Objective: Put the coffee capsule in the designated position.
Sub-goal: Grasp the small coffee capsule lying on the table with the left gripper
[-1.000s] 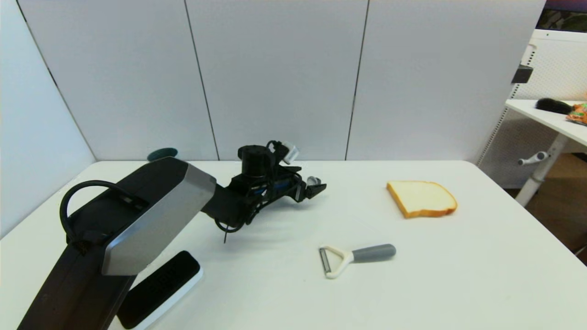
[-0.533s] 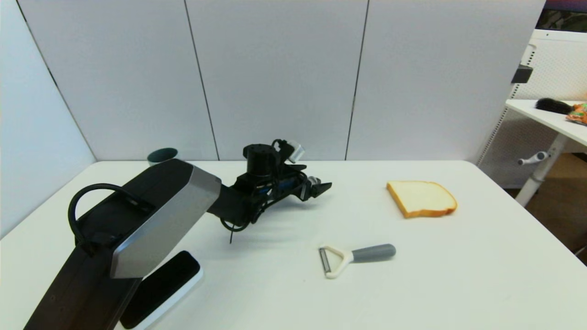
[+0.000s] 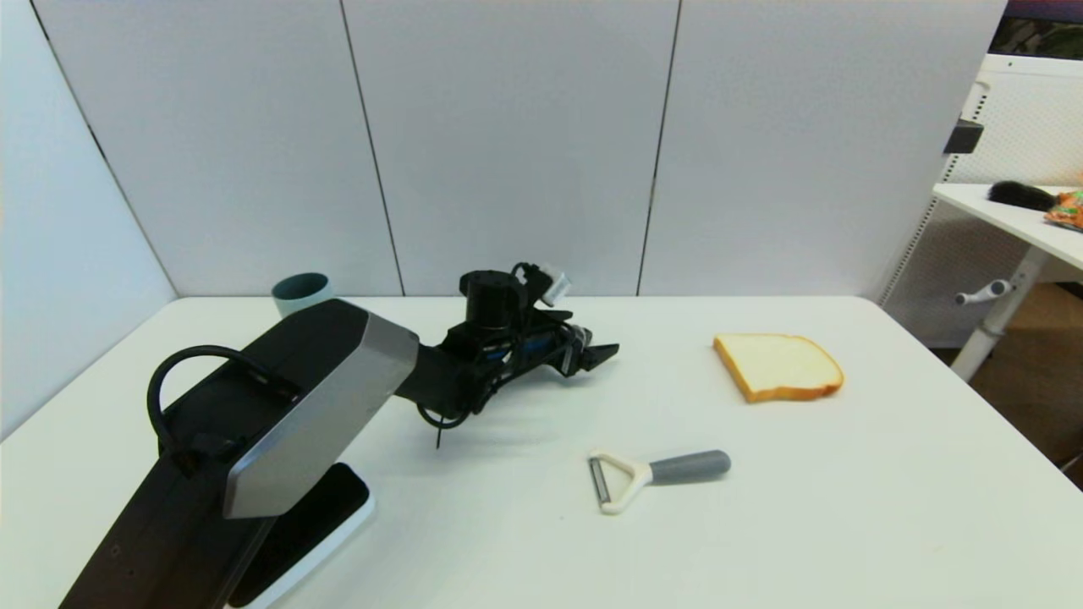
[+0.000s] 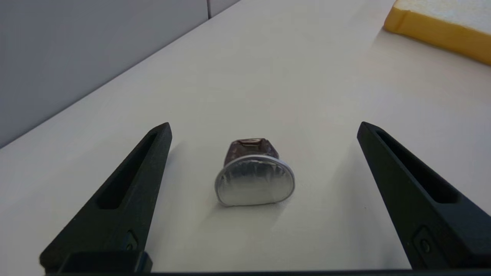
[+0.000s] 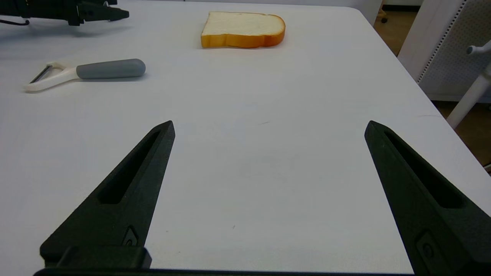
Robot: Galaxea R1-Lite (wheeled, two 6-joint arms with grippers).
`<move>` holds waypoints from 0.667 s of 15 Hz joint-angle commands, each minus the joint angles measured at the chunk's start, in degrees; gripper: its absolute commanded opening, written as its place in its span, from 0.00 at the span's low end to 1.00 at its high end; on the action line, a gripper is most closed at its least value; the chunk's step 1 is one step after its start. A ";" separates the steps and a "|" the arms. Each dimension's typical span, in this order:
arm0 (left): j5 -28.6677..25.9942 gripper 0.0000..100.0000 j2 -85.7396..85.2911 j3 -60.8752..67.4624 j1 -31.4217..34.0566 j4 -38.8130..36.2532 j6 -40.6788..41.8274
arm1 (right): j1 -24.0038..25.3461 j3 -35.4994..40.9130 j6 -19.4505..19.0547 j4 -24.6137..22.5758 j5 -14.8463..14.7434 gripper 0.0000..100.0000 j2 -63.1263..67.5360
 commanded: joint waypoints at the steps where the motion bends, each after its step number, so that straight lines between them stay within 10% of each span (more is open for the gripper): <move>1: -0.13 1.00 0.06 -1.08 -0.23 0.57 0.17 | 0.02 0.00 -0.03 0.01 0.02 1.00 0.07; 10: 0.31 1.00 0.24 -0.73 -0.23 1.54 1.23 | 0.02 0.00 -0.03 0.01 0.02 1.00 0.07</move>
